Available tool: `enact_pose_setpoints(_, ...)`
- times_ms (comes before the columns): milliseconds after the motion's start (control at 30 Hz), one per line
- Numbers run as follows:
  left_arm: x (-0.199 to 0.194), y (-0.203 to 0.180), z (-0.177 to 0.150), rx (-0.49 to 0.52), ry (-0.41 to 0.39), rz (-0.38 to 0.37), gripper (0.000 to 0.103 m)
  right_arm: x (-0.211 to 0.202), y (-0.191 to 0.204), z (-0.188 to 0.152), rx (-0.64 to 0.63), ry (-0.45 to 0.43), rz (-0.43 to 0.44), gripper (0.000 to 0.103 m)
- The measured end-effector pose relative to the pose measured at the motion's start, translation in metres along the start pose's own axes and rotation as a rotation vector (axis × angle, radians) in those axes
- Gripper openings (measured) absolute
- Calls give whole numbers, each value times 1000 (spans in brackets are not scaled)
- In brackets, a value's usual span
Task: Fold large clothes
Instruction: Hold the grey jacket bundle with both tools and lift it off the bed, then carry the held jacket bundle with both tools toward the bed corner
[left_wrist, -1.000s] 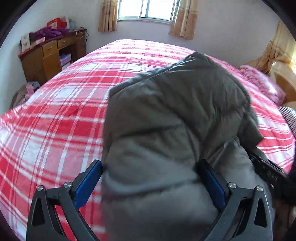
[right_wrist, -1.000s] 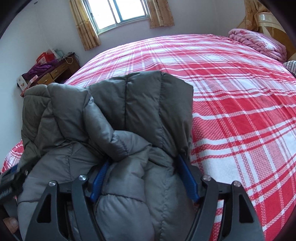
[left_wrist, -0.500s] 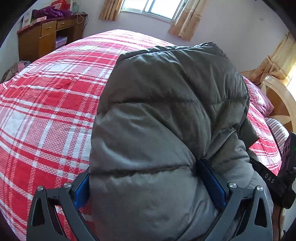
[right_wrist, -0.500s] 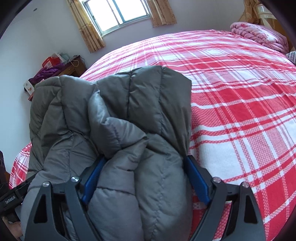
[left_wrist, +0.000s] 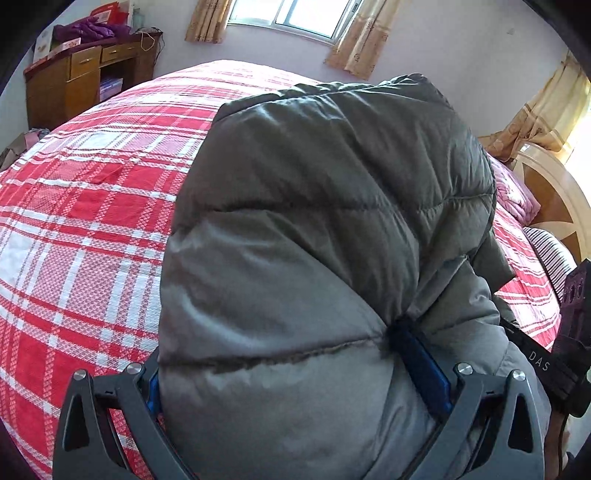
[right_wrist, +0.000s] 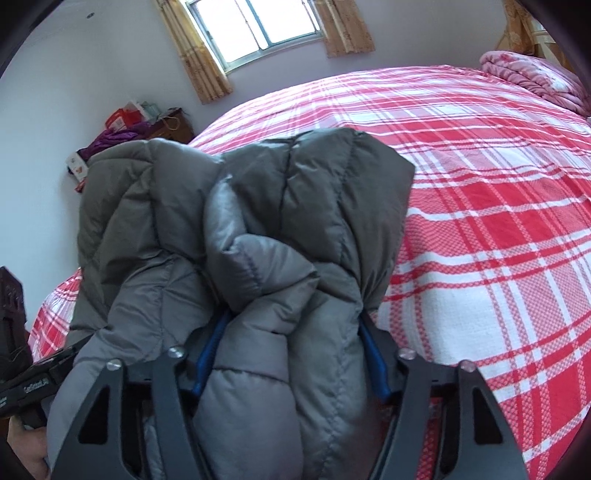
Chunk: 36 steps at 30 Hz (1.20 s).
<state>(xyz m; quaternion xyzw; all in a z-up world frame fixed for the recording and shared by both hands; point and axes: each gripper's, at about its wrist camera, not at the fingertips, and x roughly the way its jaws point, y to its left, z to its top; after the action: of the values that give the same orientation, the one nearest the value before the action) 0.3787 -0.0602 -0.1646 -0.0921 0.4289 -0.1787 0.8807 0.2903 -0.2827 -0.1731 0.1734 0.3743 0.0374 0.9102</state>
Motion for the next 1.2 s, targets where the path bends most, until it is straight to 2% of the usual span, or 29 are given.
enact_pose_setpoints(167,1,-3,2,9,1,-23,102,2,-1,-1,8,12,46,58)
enact_pose_setpoints(233,1,-3,3,8,-1,-43,99,2,-2,-1,11,11,65,51)
enact_pose_setpoints(367,-6,-1,3,13,-22,-107,72,3,-2,-1,8,12,110,38)
enact_pose_setpoints(433,-12,-1,3,21,-39,-117,62,1,0,-2,0,5,112,31)
enact_pose_setpoints(500,-23,-5,3,55,-67,-115,45,-2,3,-2,-10,-8,110,27)
enact_pose_setpoints(600,-44,-15,4,119,-113,-94,35,-8,8,-3,-13,-24,124,23)
enact_pose_setpoints(833,-105,-15,10,181,-241,-104,31,-36,22,-5,1,-88,222,21)
enact_pose_setpoints(1000,-148,-18,14,209,-332,-98,31,-61,49,0,-10,-158,304,20)
enact_pose_setpoints(1200,-180,-2,10,204,-386,-83,31,-78,81,7,-44,-199,374,19)
